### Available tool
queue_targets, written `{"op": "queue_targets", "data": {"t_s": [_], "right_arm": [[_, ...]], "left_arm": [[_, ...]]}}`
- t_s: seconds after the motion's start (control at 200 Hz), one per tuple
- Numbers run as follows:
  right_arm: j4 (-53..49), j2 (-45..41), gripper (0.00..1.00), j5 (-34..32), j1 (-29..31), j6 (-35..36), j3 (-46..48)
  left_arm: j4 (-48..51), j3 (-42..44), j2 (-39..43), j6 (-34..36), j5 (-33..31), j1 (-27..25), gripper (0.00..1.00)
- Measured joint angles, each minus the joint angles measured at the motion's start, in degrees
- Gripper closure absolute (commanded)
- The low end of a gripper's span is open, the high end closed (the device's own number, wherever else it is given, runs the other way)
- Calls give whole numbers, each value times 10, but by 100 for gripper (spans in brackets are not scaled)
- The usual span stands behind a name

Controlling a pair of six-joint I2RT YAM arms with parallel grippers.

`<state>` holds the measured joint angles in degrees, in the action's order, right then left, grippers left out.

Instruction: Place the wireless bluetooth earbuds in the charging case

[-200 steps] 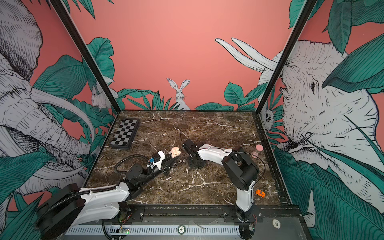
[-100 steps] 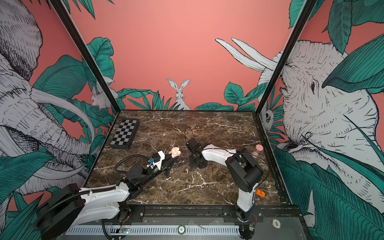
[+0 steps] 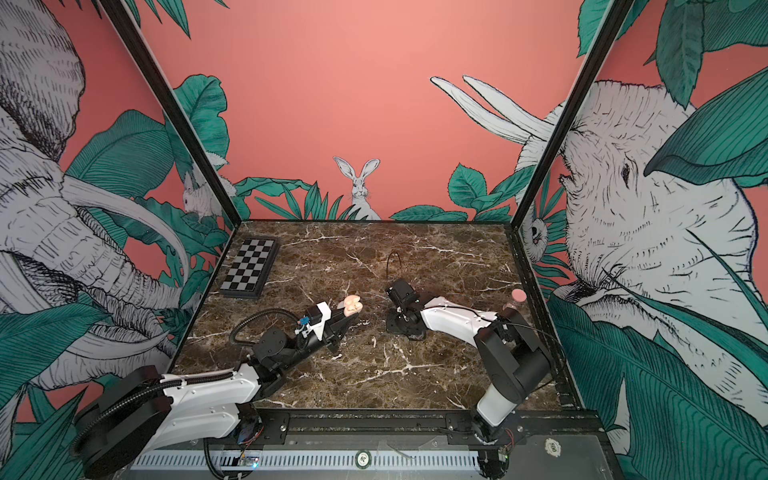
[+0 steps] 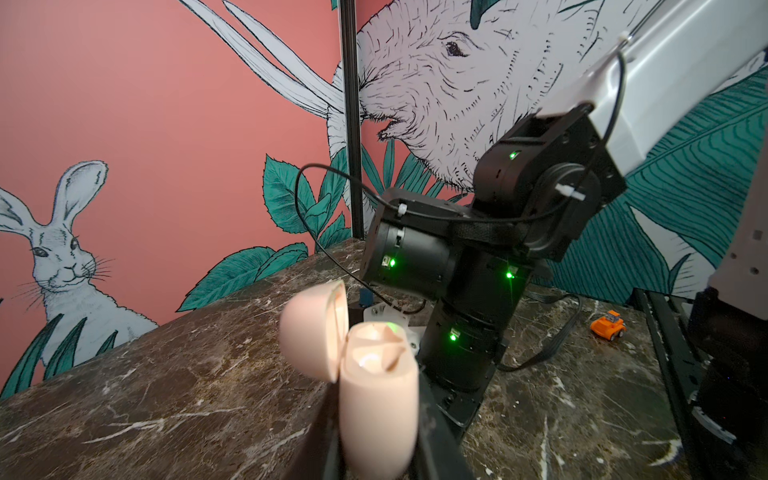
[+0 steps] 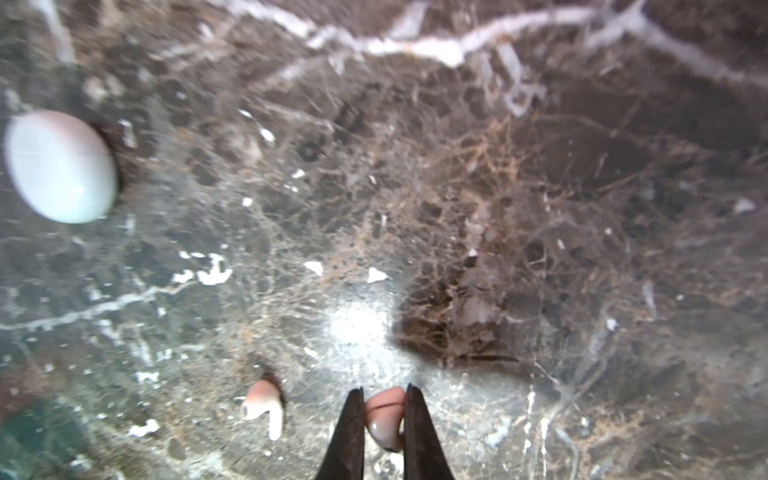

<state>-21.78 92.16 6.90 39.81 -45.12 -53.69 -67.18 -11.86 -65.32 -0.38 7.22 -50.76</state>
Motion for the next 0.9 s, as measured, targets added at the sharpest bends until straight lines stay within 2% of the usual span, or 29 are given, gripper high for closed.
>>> {"op": "queue_targets", "data": {"t_s": [0.305,0.9], "right_arm": [[35,-57,91,14,-2,-8,21],[31,-136,92,26,-2,-14,28]], "left_arm": [[0,-1,-5,-1,7,0,100],[-5,-1,-30,-11,9,0,100]]}}
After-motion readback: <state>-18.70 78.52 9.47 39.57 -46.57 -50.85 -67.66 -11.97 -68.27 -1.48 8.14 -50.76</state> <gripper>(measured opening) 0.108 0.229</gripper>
